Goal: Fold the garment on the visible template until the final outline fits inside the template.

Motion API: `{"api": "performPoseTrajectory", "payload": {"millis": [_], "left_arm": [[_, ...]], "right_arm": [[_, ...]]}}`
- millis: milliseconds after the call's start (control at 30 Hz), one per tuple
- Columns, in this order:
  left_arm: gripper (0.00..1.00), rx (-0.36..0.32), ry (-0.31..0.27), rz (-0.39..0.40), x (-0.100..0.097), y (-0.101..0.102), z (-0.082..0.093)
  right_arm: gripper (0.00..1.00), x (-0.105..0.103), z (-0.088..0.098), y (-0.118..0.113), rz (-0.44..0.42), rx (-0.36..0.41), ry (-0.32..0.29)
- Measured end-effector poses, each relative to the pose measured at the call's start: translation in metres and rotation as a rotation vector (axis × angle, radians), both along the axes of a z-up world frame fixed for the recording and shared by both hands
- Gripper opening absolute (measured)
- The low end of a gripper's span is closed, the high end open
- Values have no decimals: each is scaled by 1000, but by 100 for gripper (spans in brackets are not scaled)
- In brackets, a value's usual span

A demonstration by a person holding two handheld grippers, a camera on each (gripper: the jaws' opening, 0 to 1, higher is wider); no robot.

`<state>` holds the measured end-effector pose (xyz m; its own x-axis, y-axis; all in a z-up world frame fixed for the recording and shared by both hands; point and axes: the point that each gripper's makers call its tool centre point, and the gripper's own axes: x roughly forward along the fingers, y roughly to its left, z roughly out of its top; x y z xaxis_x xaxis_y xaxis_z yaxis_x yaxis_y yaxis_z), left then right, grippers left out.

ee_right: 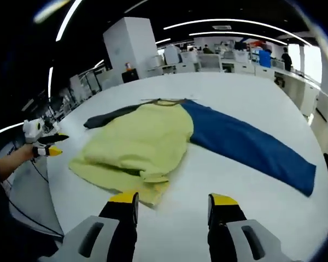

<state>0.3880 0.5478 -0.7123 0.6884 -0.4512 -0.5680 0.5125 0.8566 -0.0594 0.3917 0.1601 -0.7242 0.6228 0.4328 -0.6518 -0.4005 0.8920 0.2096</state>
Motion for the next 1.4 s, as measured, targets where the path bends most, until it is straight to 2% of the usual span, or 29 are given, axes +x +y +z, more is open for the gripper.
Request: {"api": "performPoseTrajectory", "payload": {"millis": [67,300,433,633,733,900,1033,1233,1400], "left_arm": [[65,29,15,-3,-3,0,-8],[58,50,47,-13,-11,-6,-28],[51,54,60,1,-12,-5,-34],[38,49,71,43,-13,-2,-42],[36,44,85,46,-15,-3,-47],[30,44,100,35,-20,-10,-49],[26,44,94,35,-20,-10,-49],[19,69,107,30,-22,-13,-49],[9,61,119,72,-22,-13,-50]], "right_arm": [[42,0,-2,6,8,-1,-7],[28,-3,-17,24,23,-47,-10],[23,-4,-24,32,23,-61,-11],[18,-2,-30,34,-28,-85,-14],[15,-1,-32,37,-60,-75,-15],[11,1,-35,39,-86,-79,-20],[4,2,-36,36,-113,-80,-12],[0,1,-39,35,-128,-76,-3],[0,0,-40,35,-133,-71,6]]}}
